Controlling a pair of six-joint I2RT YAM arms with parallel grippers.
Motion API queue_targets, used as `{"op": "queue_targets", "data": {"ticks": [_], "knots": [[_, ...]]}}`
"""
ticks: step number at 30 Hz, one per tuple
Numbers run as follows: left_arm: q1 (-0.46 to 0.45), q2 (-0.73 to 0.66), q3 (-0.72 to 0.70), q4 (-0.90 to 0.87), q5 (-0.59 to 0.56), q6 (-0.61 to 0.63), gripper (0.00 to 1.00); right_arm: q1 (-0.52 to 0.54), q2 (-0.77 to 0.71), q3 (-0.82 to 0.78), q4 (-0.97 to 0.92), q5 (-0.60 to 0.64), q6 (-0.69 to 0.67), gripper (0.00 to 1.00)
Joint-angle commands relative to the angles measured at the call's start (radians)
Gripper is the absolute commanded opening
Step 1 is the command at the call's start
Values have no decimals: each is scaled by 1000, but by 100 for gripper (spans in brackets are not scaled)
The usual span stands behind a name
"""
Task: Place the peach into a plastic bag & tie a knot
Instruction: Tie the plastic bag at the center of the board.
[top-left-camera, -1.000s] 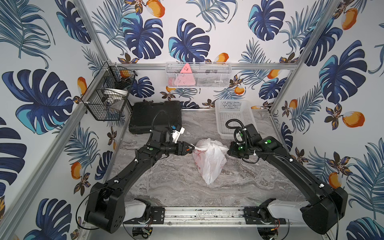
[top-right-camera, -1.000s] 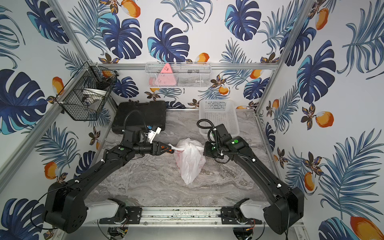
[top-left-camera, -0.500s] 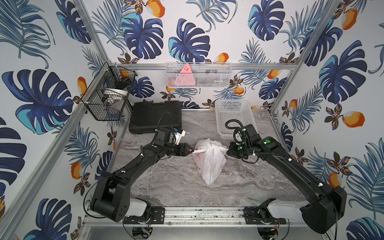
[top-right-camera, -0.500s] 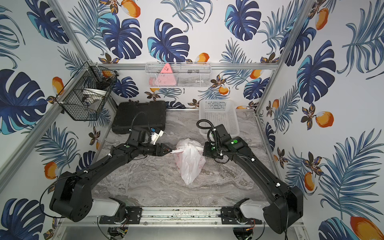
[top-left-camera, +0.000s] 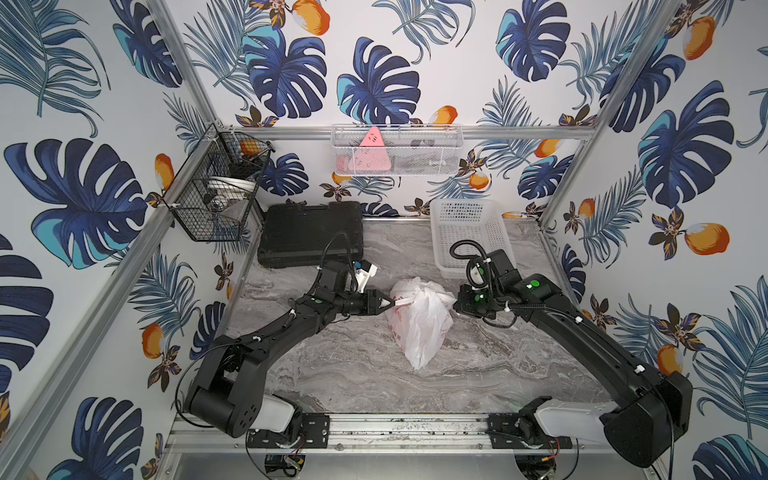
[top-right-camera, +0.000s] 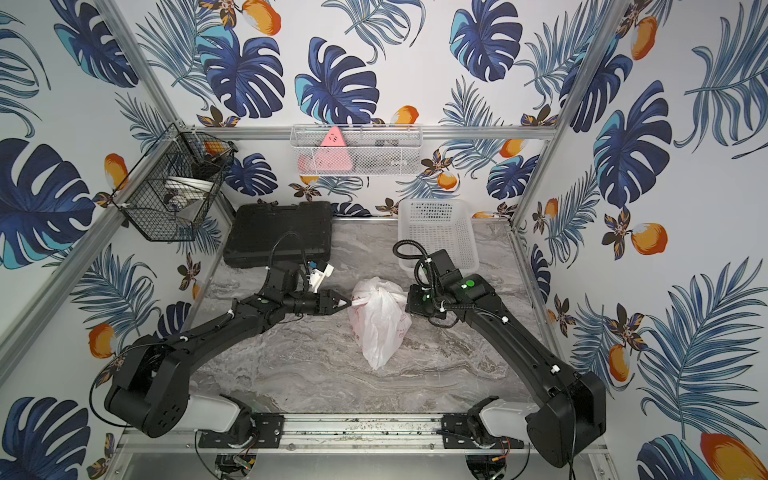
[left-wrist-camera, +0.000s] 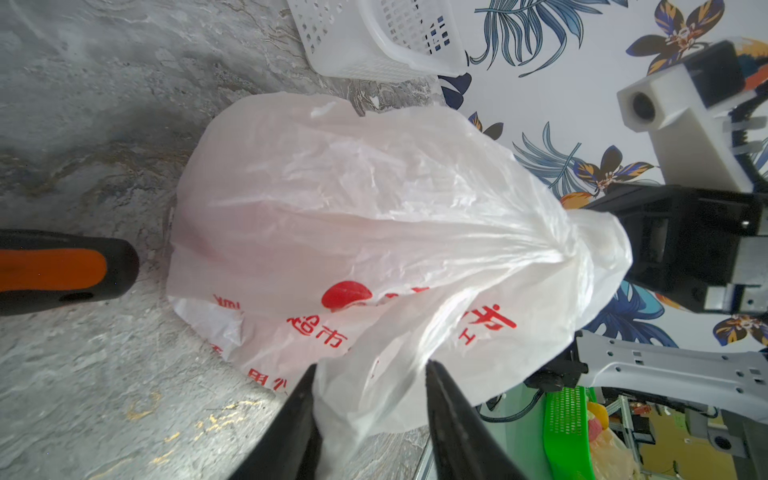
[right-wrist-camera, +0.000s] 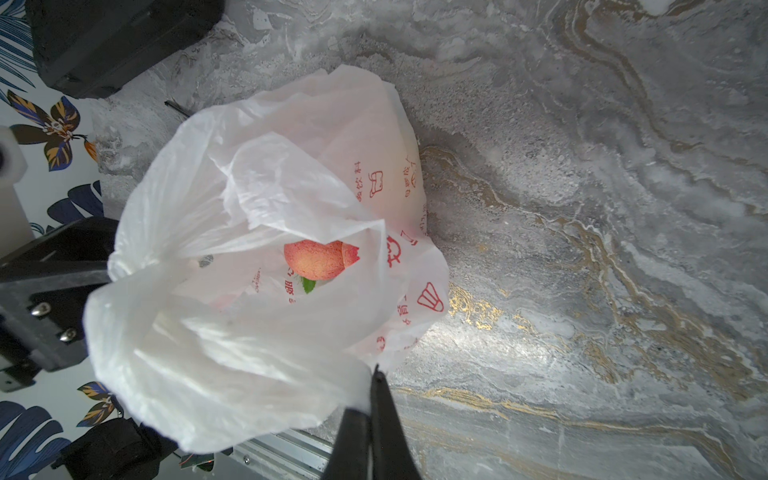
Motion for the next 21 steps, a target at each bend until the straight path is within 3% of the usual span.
{"op": "queue_targets", "data": {"ticks": [1,5,13,21], "knots": [[2,1,16,50,-1,-13,26,0,-5,-6,13,16,19,0],[14,-21,14,41,-31,-4,0,-1,-11,-4,-2,48,16,0],[78,-81,53,-98,-132,82,0,-43,-67,-50,-13,175,12,0],[176,-138,28,-205,-221,150,0,-197,-91,-126,10,200,18,0]]}}
